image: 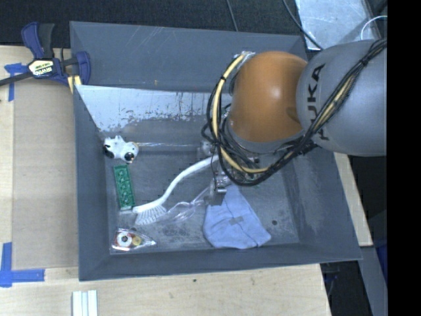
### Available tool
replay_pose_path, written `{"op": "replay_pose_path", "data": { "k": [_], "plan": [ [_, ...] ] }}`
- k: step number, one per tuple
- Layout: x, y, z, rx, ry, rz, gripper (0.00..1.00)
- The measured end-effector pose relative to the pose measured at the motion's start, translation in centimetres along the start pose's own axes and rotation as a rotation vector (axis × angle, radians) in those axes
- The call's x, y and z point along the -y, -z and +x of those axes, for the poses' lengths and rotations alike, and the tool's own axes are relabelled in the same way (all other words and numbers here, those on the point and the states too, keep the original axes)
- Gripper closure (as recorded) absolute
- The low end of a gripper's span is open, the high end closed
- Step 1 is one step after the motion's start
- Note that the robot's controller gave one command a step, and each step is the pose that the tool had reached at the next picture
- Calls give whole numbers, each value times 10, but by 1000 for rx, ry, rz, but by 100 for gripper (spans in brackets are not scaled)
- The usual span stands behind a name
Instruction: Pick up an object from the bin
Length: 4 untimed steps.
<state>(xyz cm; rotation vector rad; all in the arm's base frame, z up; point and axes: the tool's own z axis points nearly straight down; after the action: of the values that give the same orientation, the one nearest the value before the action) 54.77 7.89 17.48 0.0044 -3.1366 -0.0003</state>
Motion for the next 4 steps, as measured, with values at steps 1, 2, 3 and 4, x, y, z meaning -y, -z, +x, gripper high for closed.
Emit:
{"op": "replay_pose_path", "data": {
  "k": [1,2,3,4],
  "plan": [
    [1,4,-2,8,-4,0,0],
    [56,-93,23,10,293,1,0],
    [65,-35,44,13,375,1,0],
    [84,-76,65,1,652,0,0]
  ]
}}
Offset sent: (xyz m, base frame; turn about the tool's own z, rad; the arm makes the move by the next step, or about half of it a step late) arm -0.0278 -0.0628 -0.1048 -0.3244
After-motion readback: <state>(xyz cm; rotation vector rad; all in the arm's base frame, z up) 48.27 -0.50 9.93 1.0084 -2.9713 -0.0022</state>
